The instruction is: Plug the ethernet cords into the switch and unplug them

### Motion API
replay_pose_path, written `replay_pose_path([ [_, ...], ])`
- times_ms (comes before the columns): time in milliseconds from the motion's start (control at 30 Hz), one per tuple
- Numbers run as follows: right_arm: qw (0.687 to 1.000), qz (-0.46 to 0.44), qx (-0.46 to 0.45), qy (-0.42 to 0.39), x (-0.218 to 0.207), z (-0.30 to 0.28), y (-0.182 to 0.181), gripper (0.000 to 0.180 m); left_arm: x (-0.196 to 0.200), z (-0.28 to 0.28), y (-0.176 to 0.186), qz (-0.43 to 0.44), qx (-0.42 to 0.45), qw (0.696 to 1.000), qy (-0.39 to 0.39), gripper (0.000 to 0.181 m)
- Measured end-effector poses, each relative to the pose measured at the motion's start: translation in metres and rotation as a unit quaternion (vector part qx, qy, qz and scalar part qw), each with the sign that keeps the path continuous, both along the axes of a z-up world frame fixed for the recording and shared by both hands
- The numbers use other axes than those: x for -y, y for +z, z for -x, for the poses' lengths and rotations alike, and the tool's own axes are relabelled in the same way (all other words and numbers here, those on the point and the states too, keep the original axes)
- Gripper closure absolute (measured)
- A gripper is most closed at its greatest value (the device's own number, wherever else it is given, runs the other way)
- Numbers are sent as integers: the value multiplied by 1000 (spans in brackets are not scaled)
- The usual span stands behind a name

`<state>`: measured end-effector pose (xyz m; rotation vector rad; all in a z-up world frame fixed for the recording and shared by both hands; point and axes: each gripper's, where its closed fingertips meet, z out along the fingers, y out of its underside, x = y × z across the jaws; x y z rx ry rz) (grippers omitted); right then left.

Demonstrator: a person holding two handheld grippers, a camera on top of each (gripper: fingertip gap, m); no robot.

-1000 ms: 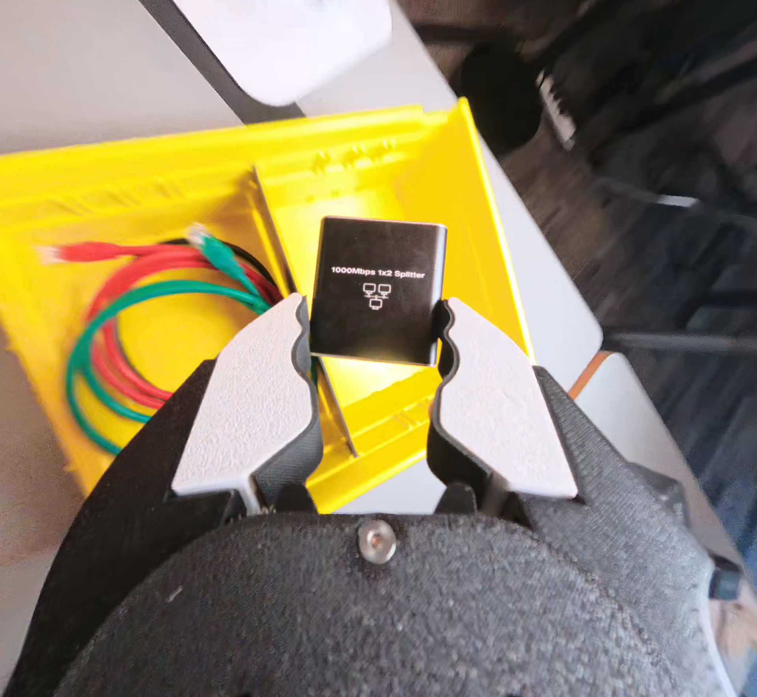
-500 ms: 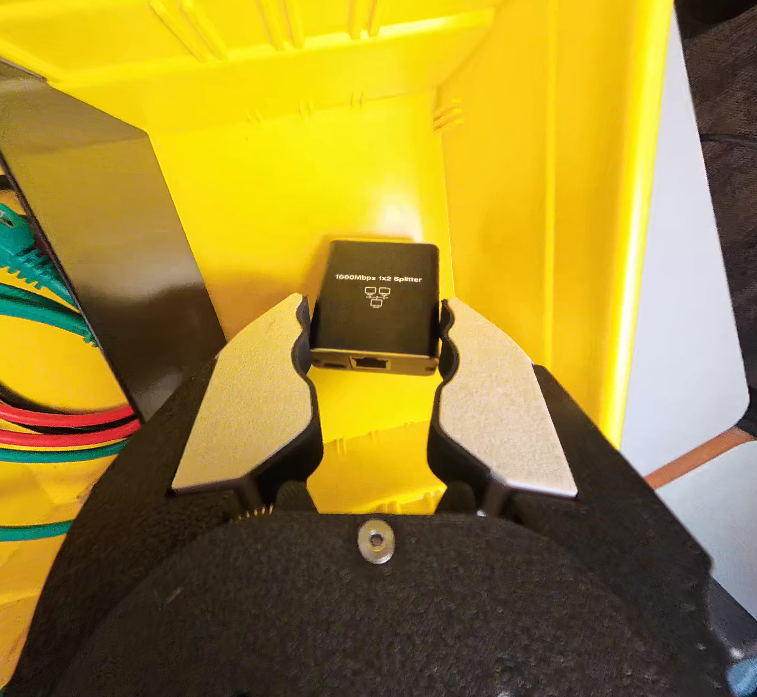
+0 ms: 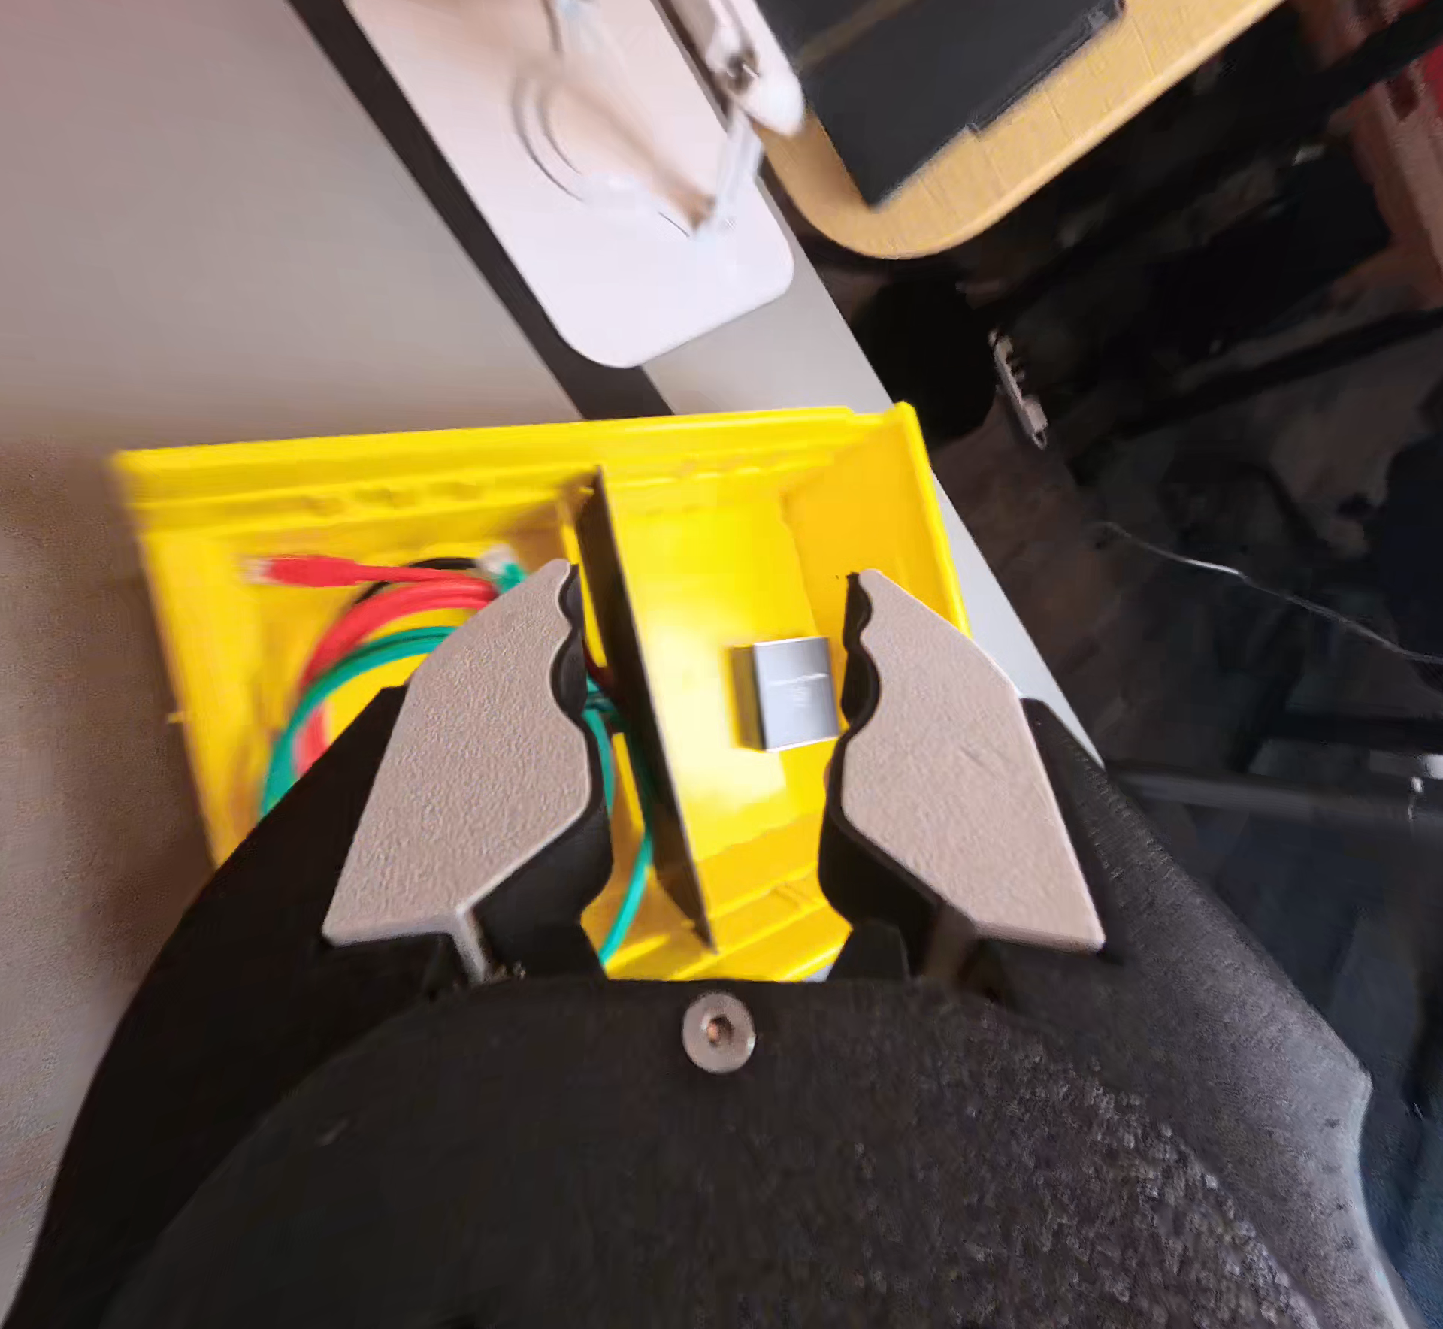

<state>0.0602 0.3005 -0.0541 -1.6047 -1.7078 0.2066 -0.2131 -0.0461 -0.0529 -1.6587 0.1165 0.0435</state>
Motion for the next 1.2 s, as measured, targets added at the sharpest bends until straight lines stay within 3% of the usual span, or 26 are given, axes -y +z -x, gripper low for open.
replay_pose_path([
  [100,999,7,-14,33,69,-14,-5,120,4,-2,-10,45,-15,999,-7,130],
  [267,993,8,102,55,140,-58,-84,124,13,-3,-41,124,-57,991,-5,127],
  [400,985,-35,160,57,147,-73,-126,125,18,6,-86,234,-110,966,3,124],
  [500,978,-78,188,54,136,-73,-134,127,21,17,-112,298,-153,942,16,120],
  [633,966,-73,238,67,128,-70,-146,131,26,40,-132,359,-228,905,31,119],
  [800,961,-54,259,77,116,-59,-154,149,26,63,-161,438,-271,857,17,122],
  [967,967,-44,237,78,116,-58,-155,150,11,59,-168,417,-331,846,-17,146],
  [1200,964,-62,230,119,159,-70,-155,150,3,27,-166,376,-354,855,-34,148],
])
